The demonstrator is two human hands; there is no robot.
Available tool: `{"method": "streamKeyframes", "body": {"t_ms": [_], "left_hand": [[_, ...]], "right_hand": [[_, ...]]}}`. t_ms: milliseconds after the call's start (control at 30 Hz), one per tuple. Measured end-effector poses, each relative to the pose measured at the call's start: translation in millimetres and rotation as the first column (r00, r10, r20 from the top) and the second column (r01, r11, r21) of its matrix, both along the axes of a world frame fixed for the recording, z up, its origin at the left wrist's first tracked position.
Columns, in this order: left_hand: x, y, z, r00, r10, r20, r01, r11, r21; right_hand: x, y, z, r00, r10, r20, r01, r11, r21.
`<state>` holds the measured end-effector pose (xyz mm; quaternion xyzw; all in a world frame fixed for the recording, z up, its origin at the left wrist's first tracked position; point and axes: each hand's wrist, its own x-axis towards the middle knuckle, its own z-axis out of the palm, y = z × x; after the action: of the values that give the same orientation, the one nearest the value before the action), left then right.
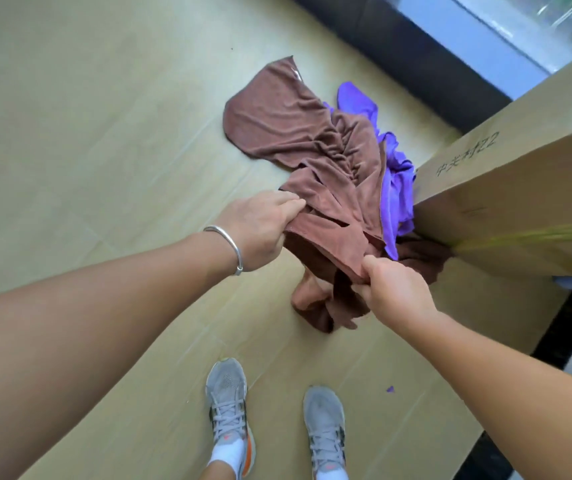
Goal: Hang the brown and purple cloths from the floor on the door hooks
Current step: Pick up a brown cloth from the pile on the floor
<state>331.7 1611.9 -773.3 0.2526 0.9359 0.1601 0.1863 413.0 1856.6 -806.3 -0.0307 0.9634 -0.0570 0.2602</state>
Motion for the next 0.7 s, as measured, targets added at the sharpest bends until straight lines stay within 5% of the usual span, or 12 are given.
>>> {"method": "streamKeyframes", "body": {"t_ms": [400, 700], "left_hand": [[37.1, -48.9, 173.2, 0.972, 0.215, -0.092, -0.224, 0.97, -0.093], [141.9, -144.9, 246.7, 0.857, 0.51, -0.078, -0.515, 0.842, -0.16]], "right_hand": [[-57.1, 4.2, 202.8, 0.908, -0.015, -0.419, -0.067, 0.981, -0.18], [-42.1, -65.3, 255.9, 0.903, 0.346, -0.254, -0.403, 0.886, -0.227]]}}
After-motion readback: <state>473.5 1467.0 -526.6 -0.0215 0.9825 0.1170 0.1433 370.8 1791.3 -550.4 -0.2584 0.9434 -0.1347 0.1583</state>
